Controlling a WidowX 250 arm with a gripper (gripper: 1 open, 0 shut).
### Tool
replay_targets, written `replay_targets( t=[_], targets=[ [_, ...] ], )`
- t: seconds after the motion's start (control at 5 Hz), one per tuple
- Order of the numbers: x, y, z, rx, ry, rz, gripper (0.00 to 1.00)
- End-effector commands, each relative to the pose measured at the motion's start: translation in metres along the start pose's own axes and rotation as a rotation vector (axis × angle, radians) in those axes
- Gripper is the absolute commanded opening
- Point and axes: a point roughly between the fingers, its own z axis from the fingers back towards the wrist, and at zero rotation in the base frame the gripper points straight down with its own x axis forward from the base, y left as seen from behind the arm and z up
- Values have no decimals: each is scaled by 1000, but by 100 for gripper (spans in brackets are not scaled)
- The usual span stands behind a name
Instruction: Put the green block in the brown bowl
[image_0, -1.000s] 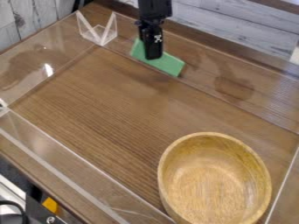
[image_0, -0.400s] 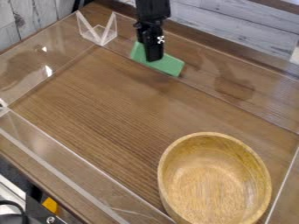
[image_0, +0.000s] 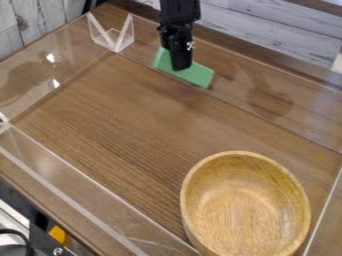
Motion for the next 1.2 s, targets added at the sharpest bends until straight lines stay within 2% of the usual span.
replay_targets(
  t=[0.0,0.4,0.8,1.0],
  targets=[
    [10,4,16,83,-59,-14,0],
    [-4,26,20,98,-60,19,0],
    [-6,43,1,117,-66,63,0],
    [-2,46,-1,125,-63,62,0]
  ],
)
